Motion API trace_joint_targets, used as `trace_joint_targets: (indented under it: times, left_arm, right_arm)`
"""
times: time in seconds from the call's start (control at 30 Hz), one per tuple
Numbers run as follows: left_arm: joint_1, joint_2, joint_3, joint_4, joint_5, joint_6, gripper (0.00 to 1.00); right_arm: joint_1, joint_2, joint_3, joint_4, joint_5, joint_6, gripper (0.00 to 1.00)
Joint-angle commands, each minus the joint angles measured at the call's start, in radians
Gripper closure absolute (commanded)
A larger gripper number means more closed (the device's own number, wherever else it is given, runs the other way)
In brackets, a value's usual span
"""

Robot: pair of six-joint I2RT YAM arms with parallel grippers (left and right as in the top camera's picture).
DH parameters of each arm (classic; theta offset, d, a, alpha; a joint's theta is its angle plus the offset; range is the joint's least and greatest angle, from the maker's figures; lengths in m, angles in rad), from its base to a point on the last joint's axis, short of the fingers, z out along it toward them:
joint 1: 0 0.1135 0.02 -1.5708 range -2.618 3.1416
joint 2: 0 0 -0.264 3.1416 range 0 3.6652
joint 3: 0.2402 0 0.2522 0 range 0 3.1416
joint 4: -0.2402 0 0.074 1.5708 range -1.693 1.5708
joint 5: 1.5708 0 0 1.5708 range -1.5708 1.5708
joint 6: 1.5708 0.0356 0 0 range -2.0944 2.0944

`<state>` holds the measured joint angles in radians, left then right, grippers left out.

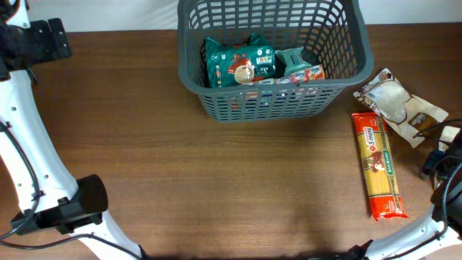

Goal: Pack container
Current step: 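Reach right gripper to the clear snack bag at right edge and grasp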

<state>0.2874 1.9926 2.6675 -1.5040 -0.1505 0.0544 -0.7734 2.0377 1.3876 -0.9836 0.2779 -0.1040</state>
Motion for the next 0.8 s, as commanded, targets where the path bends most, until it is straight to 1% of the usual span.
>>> trace_joint_targets:
  times: [0.0,0.43,0.5,0.77]
  left_arm:
    - [0.003,0.005,-0.004,0.0,-0.004,-0.017,0.01]
    - [0.003,0.005,-0.004,0.0,-0.004,-0.017,0.01]
    - [0.003,0.005,-0.004,0.0,-0.004,-0.017,0.01]
    - [0.003,0.005,-0.004,0.0,-0.004,-0.017,0.01]
  right_arm:
    - [0.008,0.022,0.047,-0.006,-0.097,0.008,0.32]
    - [0.007,0.021,0.26,-0.169,-0.136,0.013,0.3]
    - [0.005,0.021,0.274,-0.172,-0.136,0.016,0.28]
    - [0.005,0.022,0.271,-0.159,-0.122,0.035,0.28]
